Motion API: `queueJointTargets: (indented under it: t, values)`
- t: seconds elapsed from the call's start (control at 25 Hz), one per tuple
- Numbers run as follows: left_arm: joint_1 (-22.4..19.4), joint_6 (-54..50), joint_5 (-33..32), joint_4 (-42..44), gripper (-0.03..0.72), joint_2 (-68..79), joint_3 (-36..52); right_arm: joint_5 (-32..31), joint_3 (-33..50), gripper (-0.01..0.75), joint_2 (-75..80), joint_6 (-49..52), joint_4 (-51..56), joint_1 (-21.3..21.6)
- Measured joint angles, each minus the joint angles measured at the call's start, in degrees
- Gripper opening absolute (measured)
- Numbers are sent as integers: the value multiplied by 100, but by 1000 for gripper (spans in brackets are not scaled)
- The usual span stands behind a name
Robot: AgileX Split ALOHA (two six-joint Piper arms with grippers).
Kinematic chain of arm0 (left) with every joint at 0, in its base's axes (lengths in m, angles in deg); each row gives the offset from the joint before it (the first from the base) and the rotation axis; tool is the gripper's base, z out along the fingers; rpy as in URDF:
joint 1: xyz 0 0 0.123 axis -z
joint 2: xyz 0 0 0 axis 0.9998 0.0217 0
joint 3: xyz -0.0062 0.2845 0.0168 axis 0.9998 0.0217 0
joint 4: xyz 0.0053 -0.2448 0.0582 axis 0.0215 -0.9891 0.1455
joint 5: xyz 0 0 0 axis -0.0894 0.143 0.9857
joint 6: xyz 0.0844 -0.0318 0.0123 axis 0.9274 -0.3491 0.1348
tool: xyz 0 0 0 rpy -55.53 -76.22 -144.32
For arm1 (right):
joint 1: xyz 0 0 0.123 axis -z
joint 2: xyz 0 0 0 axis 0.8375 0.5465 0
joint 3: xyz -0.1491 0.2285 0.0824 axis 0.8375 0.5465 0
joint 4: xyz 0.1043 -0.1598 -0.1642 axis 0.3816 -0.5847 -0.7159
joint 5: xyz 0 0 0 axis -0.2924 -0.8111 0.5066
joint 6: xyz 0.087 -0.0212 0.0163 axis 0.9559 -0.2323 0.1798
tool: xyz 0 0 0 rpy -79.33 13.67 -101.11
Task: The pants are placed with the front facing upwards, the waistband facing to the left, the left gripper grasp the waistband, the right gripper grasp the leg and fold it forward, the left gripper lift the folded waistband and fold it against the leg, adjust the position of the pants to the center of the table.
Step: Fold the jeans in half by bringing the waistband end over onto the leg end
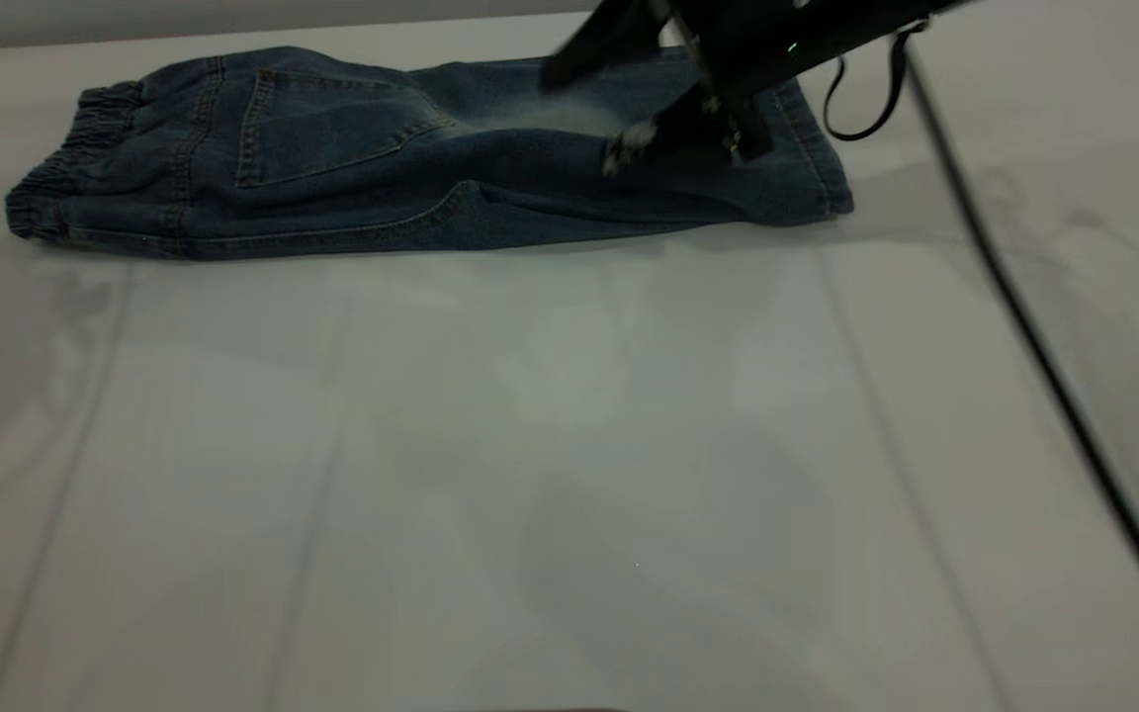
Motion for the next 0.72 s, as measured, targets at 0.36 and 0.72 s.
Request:
queueJointTargets:
  t: [0.36, 0.72]
  values:
    - [-278, 1823, -605, -1704, 517, 169, -687, 83, -1280, 530, 0, 1876, -2978, -453]
    - [-1287, 4893, -810, -6059, 517, 1131, -828, -51, -1491, 530, 0, 1986, -3072, -470]
